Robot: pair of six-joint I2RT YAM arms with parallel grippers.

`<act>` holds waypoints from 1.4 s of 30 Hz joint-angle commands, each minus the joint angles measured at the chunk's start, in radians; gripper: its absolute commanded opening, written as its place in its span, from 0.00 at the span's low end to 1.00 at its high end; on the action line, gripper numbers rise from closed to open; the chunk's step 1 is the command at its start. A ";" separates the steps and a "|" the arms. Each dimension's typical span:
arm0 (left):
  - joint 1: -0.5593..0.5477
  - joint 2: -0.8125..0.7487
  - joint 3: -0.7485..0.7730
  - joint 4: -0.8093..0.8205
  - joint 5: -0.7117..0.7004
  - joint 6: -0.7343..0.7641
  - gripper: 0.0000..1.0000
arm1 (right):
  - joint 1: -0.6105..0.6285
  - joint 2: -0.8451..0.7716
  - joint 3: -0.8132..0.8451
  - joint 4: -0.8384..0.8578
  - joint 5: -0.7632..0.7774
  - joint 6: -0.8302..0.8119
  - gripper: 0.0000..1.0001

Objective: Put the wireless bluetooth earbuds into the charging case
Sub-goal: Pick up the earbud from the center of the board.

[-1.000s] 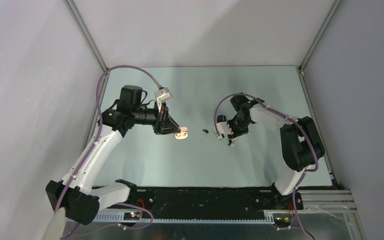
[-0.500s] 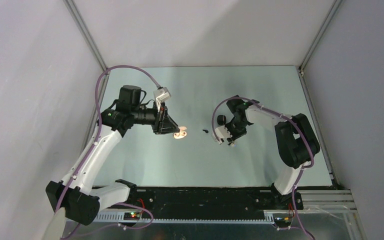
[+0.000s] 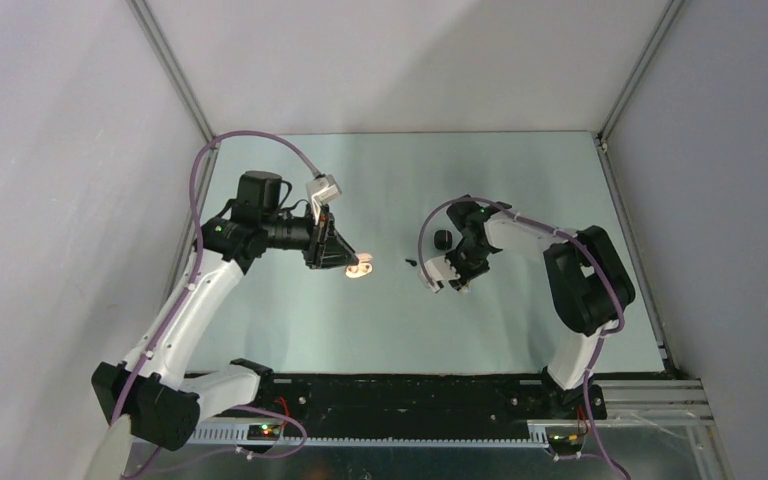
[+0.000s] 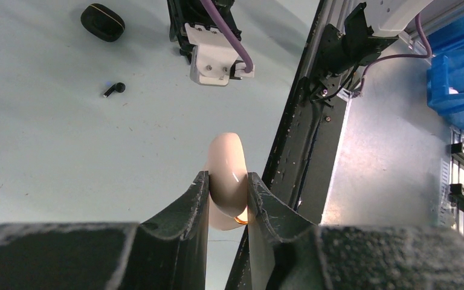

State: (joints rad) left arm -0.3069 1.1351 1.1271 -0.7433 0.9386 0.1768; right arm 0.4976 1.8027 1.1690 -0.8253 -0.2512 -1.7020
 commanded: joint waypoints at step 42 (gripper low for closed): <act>0.006 0.006 0.018 0.011 0.017 0.011 0.00 | -0.244 -0.172 -0.244 0.392 -0.027 1.457 0.23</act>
State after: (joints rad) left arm -0.3065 1.1461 1.1271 -0.7437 0.9459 0.1856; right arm 0.2546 1.6527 0.9424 -0.4690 -0.3168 -0.2974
